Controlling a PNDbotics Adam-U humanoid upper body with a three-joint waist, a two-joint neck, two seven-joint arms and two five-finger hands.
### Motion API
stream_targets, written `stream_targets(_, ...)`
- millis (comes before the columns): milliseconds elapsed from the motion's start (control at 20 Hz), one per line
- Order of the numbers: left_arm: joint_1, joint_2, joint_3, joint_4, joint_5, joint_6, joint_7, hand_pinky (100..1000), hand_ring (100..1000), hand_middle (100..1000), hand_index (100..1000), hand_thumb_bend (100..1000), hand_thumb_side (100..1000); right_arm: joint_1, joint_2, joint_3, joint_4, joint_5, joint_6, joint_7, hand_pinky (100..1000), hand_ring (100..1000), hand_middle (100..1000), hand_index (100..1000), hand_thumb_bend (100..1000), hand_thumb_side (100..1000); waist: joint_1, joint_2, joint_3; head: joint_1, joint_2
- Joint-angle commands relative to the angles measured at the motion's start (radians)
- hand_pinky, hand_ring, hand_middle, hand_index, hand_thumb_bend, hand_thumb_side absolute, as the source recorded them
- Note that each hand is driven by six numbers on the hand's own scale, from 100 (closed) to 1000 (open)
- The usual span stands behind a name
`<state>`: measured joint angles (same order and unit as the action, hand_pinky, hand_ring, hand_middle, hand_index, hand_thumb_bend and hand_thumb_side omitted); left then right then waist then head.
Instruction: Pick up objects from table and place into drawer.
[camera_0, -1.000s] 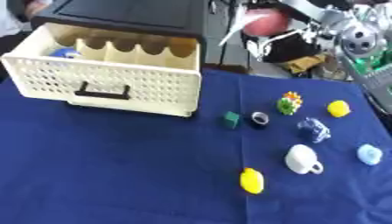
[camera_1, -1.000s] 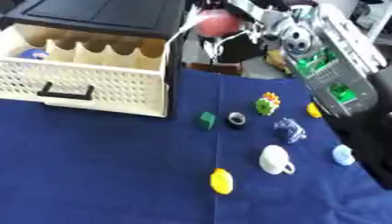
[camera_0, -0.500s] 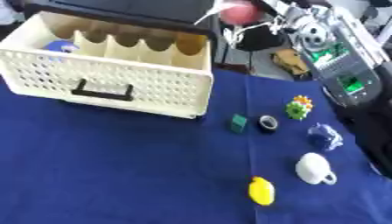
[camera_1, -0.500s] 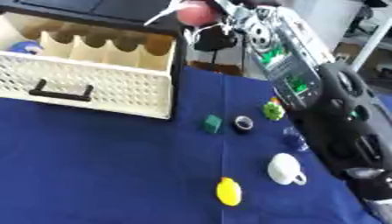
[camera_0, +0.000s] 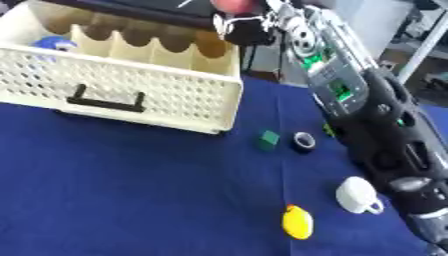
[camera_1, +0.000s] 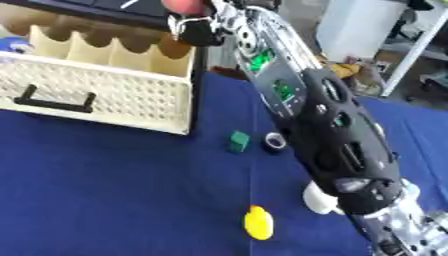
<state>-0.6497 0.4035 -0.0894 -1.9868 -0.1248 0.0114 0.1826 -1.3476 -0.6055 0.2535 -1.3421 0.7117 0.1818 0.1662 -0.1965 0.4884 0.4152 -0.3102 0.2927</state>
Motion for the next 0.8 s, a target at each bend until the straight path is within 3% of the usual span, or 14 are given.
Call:
stream_targets(50, -0.016, 0.003, -0.001, -0.013, -0.001, 0.0, -0.009, 608, 814, 826, 886, 100, 1000, -0.022, 0.002, 0.004, 0.021, 0.012, -0.006, -0.023, 375, 517, 303, 436, 100, 190, 0.009, -0.018, 0.002, -0.01, -0.016)
stream_targets(300, -0.027, -0.002, -0.004, -0.013, 0.003, 0.001, -0.015, 608, 814, 826, 885, 100, 1000, -0.025, 0.01, 0.011, 0.02, -0.002, -0.024, -0.028, 383, 522, 306, 442, 100, 221, 0.005, -0.014, 0.006, -0.019, -0.032)
stream_targets(450, -0.035, -0.008, -0.006, -0.013, 0.005, 0.001, -0.018, 607, 814, 826, 884, 100, 1000, -0.019, 0.011, 0.016, 0.022, -0.022, -0.047, -0.022, 414, 556, 344, 484, 100, 292, 0.001, -0.007, 0.014, -0.024, -0.038)
stream_targets(650, -0.04, -0.013, -0.008, -0.013, 0.005, 0.002, -0.023, 606, 814, 826, 884, 100, 1000, -0.008, 0.006, 0.017, 0.034, -0.026, -0.087, -0.001, 482, 631, 467, 696, 100, 452, -0.001, 0.003, 0.016, -0.024, -0.04)
stream_targets(800, -0.04, -0.015, -0.007, -0.013, 0.004, 0.004, -0.022, 605, 814, 826, 883, 100, 1000, -0.007, 0.01, 0.014, 0.04, -0.046, -0.108, 0.026, 489, 642, 480, 703, 100, 521, -0.003, 0.004, 0.015, -0.023, -0.036)
